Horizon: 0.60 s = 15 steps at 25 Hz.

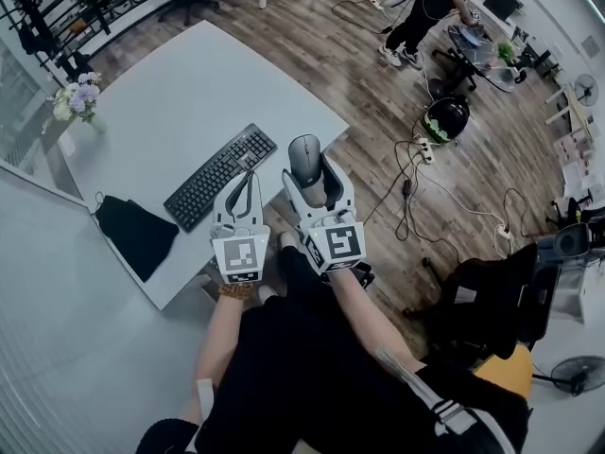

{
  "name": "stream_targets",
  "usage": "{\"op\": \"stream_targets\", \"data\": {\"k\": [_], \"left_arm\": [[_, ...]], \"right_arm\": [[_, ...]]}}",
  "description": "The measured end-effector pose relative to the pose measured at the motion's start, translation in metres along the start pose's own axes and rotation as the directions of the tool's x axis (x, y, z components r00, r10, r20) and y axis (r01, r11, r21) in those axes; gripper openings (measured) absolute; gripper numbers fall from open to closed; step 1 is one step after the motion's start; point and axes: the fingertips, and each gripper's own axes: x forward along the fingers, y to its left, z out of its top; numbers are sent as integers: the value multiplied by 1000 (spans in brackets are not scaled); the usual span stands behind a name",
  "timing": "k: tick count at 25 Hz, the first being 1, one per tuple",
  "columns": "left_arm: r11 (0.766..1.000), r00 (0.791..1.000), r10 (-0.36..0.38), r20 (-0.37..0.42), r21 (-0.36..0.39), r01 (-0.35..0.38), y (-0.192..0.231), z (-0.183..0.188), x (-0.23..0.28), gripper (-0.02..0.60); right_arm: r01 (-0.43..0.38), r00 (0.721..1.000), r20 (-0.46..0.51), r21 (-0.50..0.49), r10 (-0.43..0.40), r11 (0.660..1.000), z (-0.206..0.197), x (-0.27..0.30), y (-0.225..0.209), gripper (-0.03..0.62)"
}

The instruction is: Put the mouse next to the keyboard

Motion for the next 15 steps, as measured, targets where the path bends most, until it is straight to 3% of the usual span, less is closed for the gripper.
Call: {"op": "stream_targets", "data": {"k": [15], "left_arm": [[1000,1000,10,-19,-9,-10,6,-6,37,11]], "right_arm": [[-3,1000,-15,10,4,1000,-9,32,-29,299]]}}
